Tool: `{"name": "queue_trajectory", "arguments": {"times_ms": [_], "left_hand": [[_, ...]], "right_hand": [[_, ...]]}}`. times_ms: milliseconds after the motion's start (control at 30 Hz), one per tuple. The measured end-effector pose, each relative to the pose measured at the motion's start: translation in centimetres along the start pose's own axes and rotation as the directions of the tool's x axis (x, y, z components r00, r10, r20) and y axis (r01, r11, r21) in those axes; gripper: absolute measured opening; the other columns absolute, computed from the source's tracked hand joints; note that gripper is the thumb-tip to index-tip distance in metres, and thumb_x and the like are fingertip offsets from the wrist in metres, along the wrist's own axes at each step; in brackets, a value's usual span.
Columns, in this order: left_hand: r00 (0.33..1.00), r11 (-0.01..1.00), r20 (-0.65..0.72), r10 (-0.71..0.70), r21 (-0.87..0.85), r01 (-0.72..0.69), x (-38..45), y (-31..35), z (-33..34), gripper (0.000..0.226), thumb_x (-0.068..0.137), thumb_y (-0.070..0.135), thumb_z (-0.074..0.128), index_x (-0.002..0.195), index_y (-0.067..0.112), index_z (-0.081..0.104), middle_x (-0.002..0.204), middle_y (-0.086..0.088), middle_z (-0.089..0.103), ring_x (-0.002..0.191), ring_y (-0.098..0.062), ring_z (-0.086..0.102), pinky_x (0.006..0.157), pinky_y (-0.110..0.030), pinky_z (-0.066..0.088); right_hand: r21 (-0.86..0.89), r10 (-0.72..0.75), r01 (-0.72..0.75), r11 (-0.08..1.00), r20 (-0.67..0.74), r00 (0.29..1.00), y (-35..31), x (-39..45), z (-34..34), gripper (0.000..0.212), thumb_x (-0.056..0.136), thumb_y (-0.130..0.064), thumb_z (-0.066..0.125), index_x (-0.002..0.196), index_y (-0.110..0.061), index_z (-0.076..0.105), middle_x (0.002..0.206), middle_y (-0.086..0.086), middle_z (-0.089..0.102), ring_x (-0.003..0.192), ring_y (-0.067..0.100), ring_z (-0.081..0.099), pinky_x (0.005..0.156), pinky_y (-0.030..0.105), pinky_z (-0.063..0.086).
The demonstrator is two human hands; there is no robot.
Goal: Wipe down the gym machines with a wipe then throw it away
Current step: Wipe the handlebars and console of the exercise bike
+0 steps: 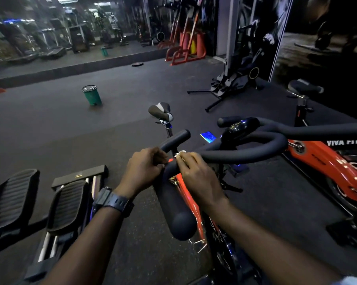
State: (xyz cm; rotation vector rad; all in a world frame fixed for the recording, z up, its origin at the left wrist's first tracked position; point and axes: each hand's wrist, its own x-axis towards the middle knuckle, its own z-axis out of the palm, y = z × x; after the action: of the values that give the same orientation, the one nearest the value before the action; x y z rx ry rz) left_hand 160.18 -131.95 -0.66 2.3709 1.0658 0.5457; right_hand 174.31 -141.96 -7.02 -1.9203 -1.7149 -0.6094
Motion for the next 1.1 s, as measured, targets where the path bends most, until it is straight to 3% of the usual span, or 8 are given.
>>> {"name": "queue_trajectory", "arguments": {"times_ms": [200, 300, 467, 567, 700, 867, 1000, 1100], "left_hand": [[0.995, 0.997, 0.080, 0.065, 0.045, -0.068, 1.2, 0.4, -0.6, 0.025, 0.077, 0.009, 0.070, 0.091, 0.029, 0.074, 0.086, 0.016, 0.075, 0.086, -0.003, 0.071, 0.084, -0.030, 0.056], [0.981, 0.990, 0.132, 0.142, -0.018, -0.141, 2.2, -0.2, -0.6, 0.026, 0.077, 0.003, 0.070, 0.092, 0.023, 0.075, 0.083, 0.013, 0.075, 0.081, 0.002, 0.070, 0.083, -0.025, 0.056], [0.926, 0.955, 0.258, 0.276, -0.185, -0.233, 4.2, -2.2, -0.9, 0.023, 0.078, 0.000, 0.073, 0.097, 0.015, 0.075, 0.087, 0.008, 0.077, 0.080, 0.008, 0.068, 0.074, -0.007, 0.048], [0.900, 0.928, 0.280, 0.335, -0.264, -0.263, 4.9, -2.8, -0.9, 0.023, 0.078, -0.003, 0.073, 0.096, 0.012, 0.074, 0.087, 0.003, 0.077, 0.074, 0.006, 0.068, 0.069, -0.004, 0.047], [0.900, 0.910, 0.276, 0.338, -0.339, -0.238, 5.4, -2.9, -0.3, 0.022, 0.077, -0.003, 0.075, 0.095, 0.009, 0.073, 0.086, 0.000, 0.077, 0.078, -0.006, 0.071, 0.077, -0.017, 0.055], [0.888, 0.879, 0.287, 0.360, -0.424, -0.219, 5.8, -1.7, 0.9, 0.027, 0.078, -0.007, 0.071, 0.099, 0.011, 0.071, 0.092, -0.001, 0.075, 0.085, -0.010, 0.070, 0.082, -0.023, 0.057], [0.904, 0.879, 0.275, 0.327, -0.440, -0.184, 6.0, -1.6, 1.8, 0.026, 0.078, -0.006, 0.072, 0.096, 0.012, 0.071, 0.088, 0.000, 0.075, 0.078, -0.006, 0.070, 0.078, -0.024, 0.054], [0.916, 0.881, 0.257, 0.309, -0.439, -0.174, 5.9, -1.3, 1.7, 0.026, 0.079, -0.006, 0.073, 0.096, 0.013, 0.071, 0.085, 0.000, 0.074, 0.070, 0.003, 0.067, 0.069, -0.012, 0.051]], "right_hand": [[0.260, 0.020, 0.041, 0.965, -0.229, 0.973, -2.6, -2.4, 2.0, 0.028, 0.093, -0.010, 0.056, 0.118, -0.009, 0.068, 0.117, 0.003, 0.068, 0.094, 0.022, 0.062, 0.079, 0.033, 0.056], [0.285, 0.272, -0.189, 0.940, -0.284, 0.920, -2.2, -2.2, 1.8, 0.021, 0.095, -0.015, 0.062, 0.114, -0.015, 0.071, 0.095, 0.002, 0.064, 0.079, 0.020, 0.062, 0.065, 0.031, 0.051], [0.362, 0.438, -0.383, 0.850, -0.082, 0.895, -4.3, -1.0, 2.3, 0.043, 0.097, -0.047, 0.042, 0.093, -0.023, 0.078, 0.061, -0.023, 0.061, 0.055, -0.010, 0.053, 0.060, 0.003, 0.038], [0.448, 0.667, -0.547, 0.708, -0.168, 0.726, -4.2, -1.1, 2.6, 0.026, 0.094, -0.020, 0.053, 0.102, -0.004, 0.072, 0.071, -0.014, 0.068, 0.066, -0.010, 0.054, 0.065, -0.001, 0.038], [0.572, 0.882, -0.673, 0.469, -0.265, 0.389, -4.8, -1.4, 4.6, 0.019, 0.077, -0.015, 0.060, 0.090, -0.019, 0.073, 0.084, 0.002, 0.069, 0.077, -0.004, 0.058, 0.074, 0.005, 0.043], [0.377, 0.711, -0.687, 0.621, 0.100, 0.696, -2.7, -1.7, 5.7, 0.030, 0.091, -0.002, 0.057, 0.120, 0.007, 0.058, 0.128, 0.019, 0.055, 0.111, 0.013, 0.047, 0.107, 0.011, 0.030], [0.514, 0.833, -0.657, 0.551, -0.384, 0.398, -4.5, -0.9, 3.6, 0.016, 0.077, -0.018, 0.064, 0.088, -0.019, 0.076, 0.084, -0.005, 0.068, 0.076, 0.005, 0.062, 0.071, 0.021, 0.050], [0.383, 0.725, -0.616, 0.688, -0.368, 0.582, -6.5, -1.3, 3.1, 0.009, 0.083, -0.018, 0.067, 0.085, -0.021, 0.076, 0.083, 0.000, 0.065, 0.072, 0.004, 0.059, 0.065, 0.018, 0.046]]}}
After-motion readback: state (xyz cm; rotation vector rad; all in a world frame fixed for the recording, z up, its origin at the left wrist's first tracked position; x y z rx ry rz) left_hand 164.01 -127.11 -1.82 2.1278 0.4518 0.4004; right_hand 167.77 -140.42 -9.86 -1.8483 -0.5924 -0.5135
